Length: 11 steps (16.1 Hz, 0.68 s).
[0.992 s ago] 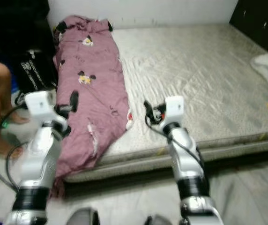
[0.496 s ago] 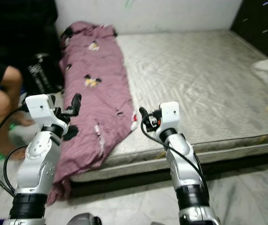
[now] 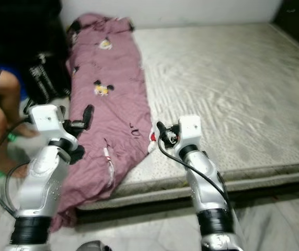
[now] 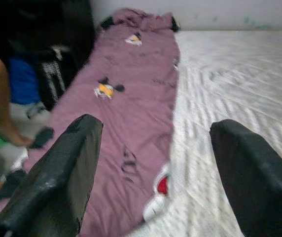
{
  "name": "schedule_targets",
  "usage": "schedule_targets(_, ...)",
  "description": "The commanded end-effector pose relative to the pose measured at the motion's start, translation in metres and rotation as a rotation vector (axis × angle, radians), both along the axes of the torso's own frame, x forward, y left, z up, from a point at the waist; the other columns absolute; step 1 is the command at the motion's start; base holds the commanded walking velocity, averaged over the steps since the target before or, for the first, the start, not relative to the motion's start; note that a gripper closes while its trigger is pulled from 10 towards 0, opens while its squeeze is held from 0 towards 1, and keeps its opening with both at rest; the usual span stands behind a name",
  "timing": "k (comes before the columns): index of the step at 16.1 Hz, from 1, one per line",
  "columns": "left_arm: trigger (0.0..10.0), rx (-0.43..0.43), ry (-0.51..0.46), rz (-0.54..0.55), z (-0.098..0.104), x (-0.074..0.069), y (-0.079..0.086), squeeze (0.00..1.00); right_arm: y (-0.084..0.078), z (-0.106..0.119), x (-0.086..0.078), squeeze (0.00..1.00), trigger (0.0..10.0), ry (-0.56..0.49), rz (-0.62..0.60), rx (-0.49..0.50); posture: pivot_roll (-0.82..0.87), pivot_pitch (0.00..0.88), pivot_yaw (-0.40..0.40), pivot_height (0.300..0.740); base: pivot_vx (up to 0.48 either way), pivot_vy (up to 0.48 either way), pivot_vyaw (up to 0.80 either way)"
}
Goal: Clean up the room
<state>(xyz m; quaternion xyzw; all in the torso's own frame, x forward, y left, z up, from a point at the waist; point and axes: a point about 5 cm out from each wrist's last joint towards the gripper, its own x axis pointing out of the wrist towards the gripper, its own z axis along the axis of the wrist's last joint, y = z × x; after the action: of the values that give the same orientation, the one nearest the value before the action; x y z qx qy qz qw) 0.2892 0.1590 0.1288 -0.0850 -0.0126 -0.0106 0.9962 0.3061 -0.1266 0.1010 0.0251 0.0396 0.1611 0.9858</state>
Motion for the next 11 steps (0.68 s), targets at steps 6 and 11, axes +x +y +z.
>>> schedule_targets(6,10.0,0.007,0.021,-0.036,0.0032,0.0038,-0.0193,0.00,-0.0189,-0.0030,-0.0017,0.00,10.0,0.011,-0.045,-0.029,-0.01,0.012,0.008,0.740,0.156,0.000,0.00)
schedule_targets(11,10.0,-0.008,0.038,-0.030,0.0018,0.0037,-0.0191,0.00,-0.0200,-0.0045,-0.0014,0.00,10.0,0.020,-0.053,-0.022,-0.01,0.012,0.009,0.740,0.000,0.000,0.00)
